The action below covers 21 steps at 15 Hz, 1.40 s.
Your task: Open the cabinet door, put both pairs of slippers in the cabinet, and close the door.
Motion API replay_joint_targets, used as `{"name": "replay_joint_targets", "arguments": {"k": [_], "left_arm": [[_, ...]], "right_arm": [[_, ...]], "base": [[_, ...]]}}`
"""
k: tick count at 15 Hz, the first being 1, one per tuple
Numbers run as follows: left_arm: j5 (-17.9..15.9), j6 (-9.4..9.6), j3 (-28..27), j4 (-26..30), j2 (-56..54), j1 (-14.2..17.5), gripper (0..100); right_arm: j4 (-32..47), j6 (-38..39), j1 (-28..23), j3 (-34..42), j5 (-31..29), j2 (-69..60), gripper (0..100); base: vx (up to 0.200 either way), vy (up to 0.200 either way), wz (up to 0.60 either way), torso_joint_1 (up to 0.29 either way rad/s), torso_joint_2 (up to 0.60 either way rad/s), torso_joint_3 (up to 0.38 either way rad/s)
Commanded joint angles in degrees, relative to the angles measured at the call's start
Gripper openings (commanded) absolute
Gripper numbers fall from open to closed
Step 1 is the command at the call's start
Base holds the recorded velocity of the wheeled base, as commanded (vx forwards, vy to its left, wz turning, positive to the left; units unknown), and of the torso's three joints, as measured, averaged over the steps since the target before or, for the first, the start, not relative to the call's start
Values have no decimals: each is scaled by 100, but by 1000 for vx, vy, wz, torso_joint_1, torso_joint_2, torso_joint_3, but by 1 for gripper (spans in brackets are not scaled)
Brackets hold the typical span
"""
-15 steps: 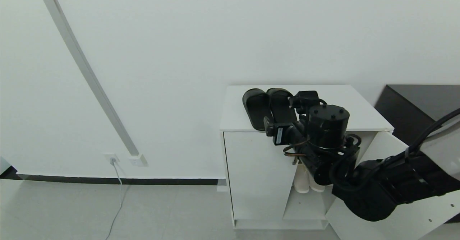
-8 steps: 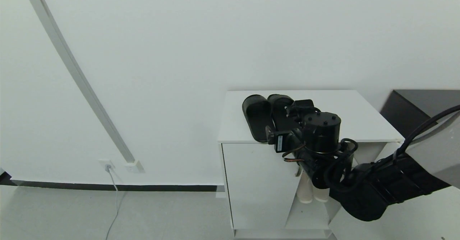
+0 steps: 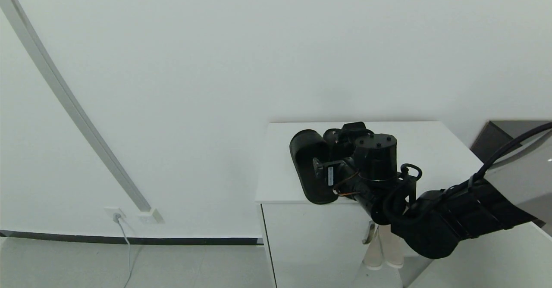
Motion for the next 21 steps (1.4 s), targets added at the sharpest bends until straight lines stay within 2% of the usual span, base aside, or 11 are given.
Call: {"name": "replay_joint_targets", "arguments": {"k": [1,12,13,21], "left_arm": [[4,-6,0,0,7,-2,0],[4,-23,0,0,7,-2,0],[4,-23,0,0,7,-2,0],[4,-32,0,0,7,-2,0]], "right_arm": [[4,4,-53,-134,12,226,100],[267,-49,-475,-1909,135,1483,100],[276,-49,-475,-1962,135,1510,0],[267,-75,-466,-2067,126,1518,0]], "base": [[0,0,0,0,0,0],[0,0,0,0,0,0],[0,0,0,0,0,0],[0,0,0,0,0,0]]}}
